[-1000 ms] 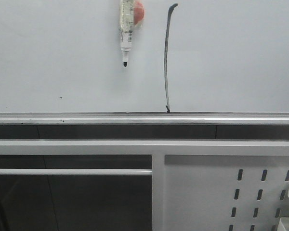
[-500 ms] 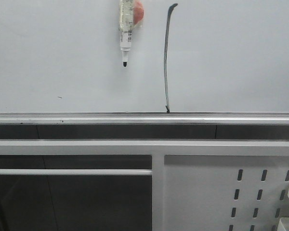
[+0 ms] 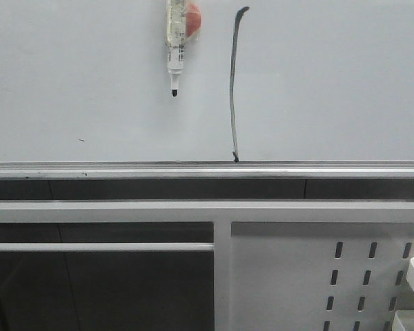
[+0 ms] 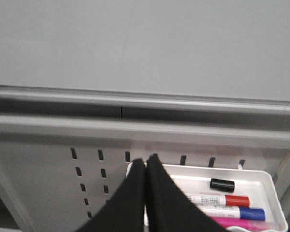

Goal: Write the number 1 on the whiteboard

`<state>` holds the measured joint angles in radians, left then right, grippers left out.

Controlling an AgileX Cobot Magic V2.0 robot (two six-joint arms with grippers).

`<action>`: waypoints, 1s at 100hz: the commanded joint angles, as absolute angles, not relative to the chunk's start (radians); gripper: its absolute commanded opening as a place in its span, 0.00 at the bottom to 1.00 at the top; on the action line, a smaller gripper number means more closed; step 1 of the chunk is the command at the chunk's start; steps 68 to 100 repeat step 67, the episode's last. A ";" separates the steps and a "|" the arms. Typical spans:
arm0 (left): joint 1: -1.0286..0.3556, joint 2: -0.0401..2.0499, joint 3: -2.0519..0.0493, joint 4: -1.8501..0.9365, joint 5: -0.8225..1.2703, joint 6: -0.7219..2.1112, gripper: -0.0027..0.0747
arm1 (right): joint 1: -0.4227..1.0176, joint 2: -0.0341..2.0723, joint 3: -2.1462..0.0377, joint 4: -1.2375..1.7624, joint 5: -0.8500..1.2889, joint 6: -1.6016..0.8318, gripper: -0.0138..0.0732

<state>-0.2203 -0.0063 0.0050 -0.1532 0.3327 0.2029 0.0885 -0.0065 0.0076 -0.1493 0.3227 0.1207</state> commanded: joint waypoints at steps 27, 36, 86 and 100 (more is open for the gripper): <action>-0.218 -0.028 0.039 -0.164 0.274 0.192 0.01 | 0.060 -0.029 0.021 -0.146 0.300 0.125 0.10; -0.218 -0.028 0.039 -0.164 0.274 0.192 0.01 | 0.060 -0.029 0.021 -0.146 0.300 0.125 0.10; -0.218 -0.028 0.039 -0.164 0.274 0.192 0.01 | 0.060 -0.029 0.021 -0.146 0.298 0.125 0.10; -0.218 -0.028 0.039 -0.164 0.274 0.192 0.01 | 0.060 -0.029 0.021 -0.146 0.298 0.125 0.10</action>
